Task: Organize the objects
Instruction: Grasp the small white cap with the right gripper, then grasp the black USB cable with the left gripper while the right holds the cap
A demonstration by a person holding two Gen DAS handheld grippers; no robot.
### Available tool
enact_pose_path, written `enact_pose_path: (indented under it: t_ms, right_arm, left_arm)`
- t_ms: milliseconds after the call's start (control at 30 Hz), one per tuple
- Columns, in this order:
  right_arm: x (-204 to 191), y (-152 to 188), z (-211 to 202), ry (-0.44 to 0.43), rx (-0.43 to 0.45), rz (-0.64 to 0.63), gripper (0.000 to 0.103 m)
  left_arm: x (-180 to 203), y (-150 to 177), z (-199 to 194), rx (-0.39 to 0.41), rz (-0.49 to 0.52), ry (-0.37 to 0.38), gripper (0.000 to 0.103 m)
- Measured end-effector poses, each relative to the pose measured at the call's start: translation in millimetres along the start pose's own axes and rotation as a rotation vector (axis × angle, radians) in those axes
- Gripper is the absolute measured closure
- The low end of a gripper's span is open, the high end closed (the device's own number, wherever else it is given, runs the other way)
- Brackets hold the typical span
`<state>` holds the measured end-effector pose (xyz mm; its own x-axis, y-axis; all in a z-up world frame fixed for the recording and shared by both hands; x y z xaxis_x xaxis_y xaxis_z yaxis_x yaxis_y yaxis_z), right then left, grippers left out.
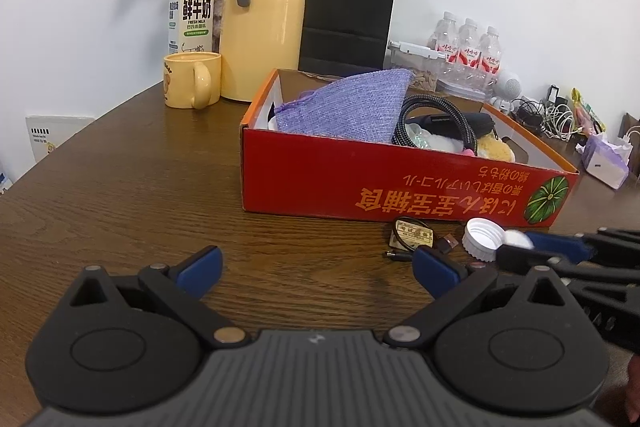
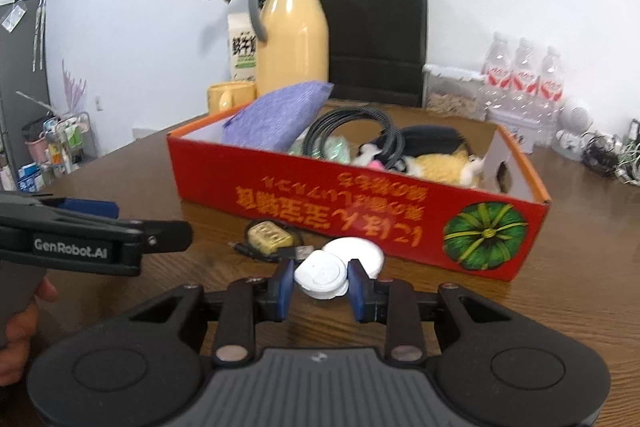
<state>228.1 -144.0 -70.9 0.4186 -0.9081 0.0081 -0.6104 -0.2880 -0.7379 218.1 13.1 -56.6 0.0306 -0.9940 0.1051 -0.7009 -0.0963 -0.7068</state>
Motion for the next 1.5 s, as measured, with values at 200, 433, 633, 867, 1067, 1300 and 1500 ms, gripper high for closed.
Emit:
enact_pose_path:
  t_ms: [200, 433, 633, 867, 1067, 1300, 1500]
  right_arm:
    - [39, 1, -7, 0.064, 0.02, 0.047, 0.076]
    - [65, 7, -10, 0.085, 0.029, 0.085, 0.076]
    - [70, 9, -12, 0.062, 0.038, 0.102, 0.075]
    - [64, 8, -15, 0.042, 0.051, 0.089, 0.075]
    - [61, 9, -18, 0.028, 0.059, 0.079, 0.075]
    - [63, 9, -18, 0.021, 0.058, 0.087, 0.075]
    - [64, 10, -18, 0.02, 0.055, 0.094, 0.075]
  left_arm:
    - [7, -5, 0, -0.007, 0.032, -0.016, 0.0]
    - [31, -19, 6, -0.009, 0.111, -0.047, 0.0]
    - [55, -19, 19, -0.033, 0.208, -0.059, 0.0]
    - [79, -16, 38, -0.082, 0.27, -0.054, 0.013]
    - [86, -12, 50, -0.114, 0.276, -0.042, 0.036]
    - [87, -6, 43, -0.095, 0.271, -0.003, 0.054]
    - [86, 0, 27, -0.059, 0.249, 0.014, 0.054]
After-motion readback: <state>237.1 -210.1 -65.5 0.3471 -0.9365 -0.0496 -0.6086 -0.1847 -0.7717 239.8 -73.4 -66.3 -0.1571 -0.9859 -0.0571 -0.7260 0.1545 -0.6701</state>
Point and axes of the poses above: each gripper's, at about its wrist camera, not at the fingertips, and z roughly the way its jaws point, x to its right, y to its underside, the point moved 8 cm from there along z, roughly the way its jaws point, and after that the axes turned 13 degrees about -x, right-handed, at the moved point
